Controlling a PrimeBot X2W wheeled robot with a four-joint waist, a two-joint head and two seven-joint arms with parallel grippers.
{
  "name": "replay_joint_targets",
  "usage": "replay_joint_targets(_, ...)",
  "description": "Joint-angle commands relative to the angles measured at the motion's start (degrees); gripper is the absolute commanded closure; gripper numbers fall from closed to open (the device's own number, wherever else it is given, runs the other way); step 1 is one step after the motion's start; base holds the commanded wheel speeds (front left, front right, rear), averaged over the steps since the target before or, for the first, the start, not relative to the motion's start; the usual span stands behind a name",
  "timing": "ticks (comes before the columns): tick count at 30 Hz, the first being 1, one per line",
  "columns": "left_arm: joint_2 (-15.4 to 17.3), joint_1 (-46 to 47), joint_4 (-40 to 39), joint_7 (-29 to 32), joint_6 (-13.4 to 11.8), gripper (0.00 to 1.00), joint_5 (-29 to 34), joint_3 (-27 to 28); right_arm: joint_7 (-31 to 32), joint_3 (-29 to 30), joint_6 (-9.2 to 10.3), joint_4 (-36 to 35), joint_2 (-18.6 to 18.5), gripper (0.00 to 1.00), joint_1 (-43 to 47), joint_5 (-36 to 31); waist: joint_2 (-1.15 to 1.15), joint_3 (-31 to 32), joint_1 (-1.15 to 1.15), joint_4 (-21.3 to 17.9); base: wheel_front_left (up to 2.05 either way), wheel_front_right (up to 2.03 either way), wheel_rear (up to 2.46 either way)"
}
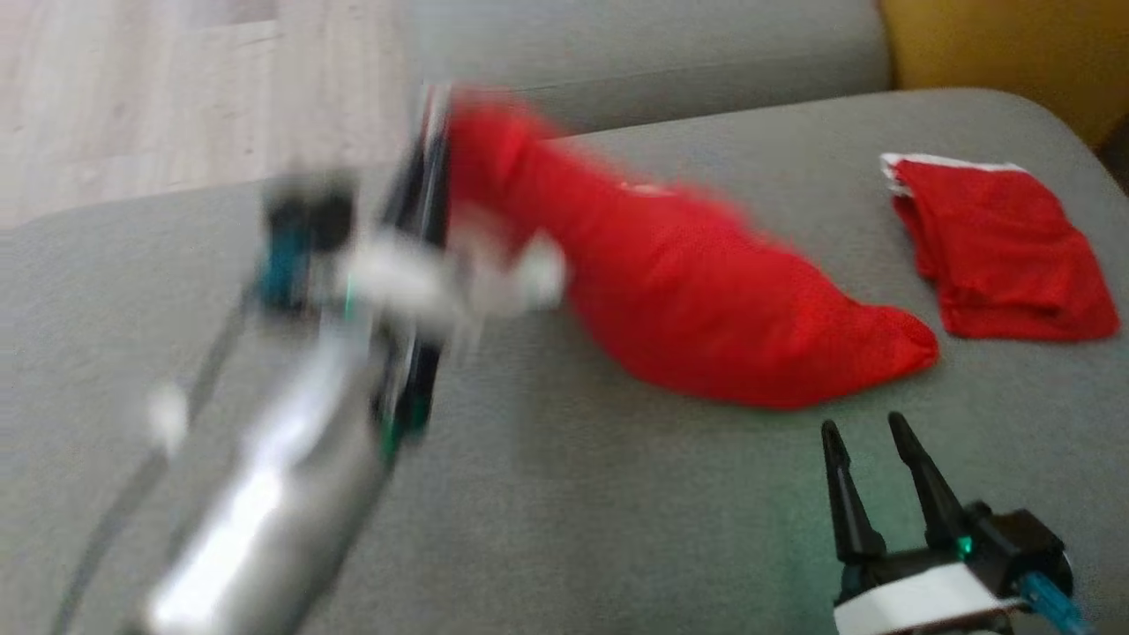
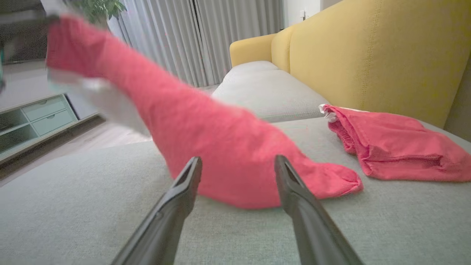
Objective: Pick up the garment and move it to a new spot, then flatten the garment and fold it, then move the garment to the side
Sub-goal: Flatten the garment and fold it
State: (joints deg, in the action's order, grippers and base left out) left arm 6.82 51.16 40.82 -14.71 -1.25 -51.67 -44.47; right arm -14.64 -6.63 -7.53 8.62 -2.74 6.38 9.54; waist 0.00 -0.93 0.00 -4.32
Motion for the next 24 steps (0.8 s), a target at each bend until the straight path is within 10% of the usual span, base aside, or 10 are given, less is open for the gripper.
replay_joint_targets(1, 3.12, -7.34, -4.13, -0.27, -0.97, 1.0, -1.22, 2.79, -0.36, -0.44, 0.04, -2.07, -0.14, 0.0, -0.07, -0.42, 0.0, 0.57, 0.0, 2.53, 0.0, 0.0, 0.0)
replay_joint_targets(11, 8.35, -45.74, -25.6, -0.13, -5.2, 1.0, 2.47, 8.47, -0.36, 1.37, 0.04, -2.46, -0.14, 0.0, 1.88, -2.44, 0.0, 0.4, 0.0, 8.42, 0.0, 0.0, 0.0)
replay_joint_targets(18, 12.96, -50.6, -34.94, 5.56, -7.84, 1.0, 4.71, 4.63, -0.36, 1.04, 0.04, -2.31, -0.14, 0.0, 1.86, -3.01, 0.0, -0.01, 0.0, 9.97, 0.0, 0.0, 0.0)
replay_joint_targets(19, 13.69, -50.61, -36.56, 6.76, -8.29, 0.8, 5.07, 4.19, -0.36, 0.99, 0.04, -2.29, -0.14, 0.0, 1.77, -3.08, 0.0, -0.15, 0.0, 10.0, 0.0, 0.0, 0.0)
replay_joint_targets(20, 14.39, -50.4, -38.24, 7.98, -8.81, 0.0, 5.41, 3.91, -0.36, 0.89, 0.04, -2.27, -0.14, 0.0, 1.63, -3.15, 0.0, -0.34, 0.0, 9.93, 0.0, 0.0, 0.0)
replay_joint_targets(24, 18.04, -46.45, -46.19, 11.66, -10.1, 0.0, 8.16, 4.22, -0.36, 0.46, 0.04, -2.37, -0.32, 0.0, 0.74, -3.26, 0.0, -1.54, 0.0, 8.97, 0.0, 0.0, 0.0)
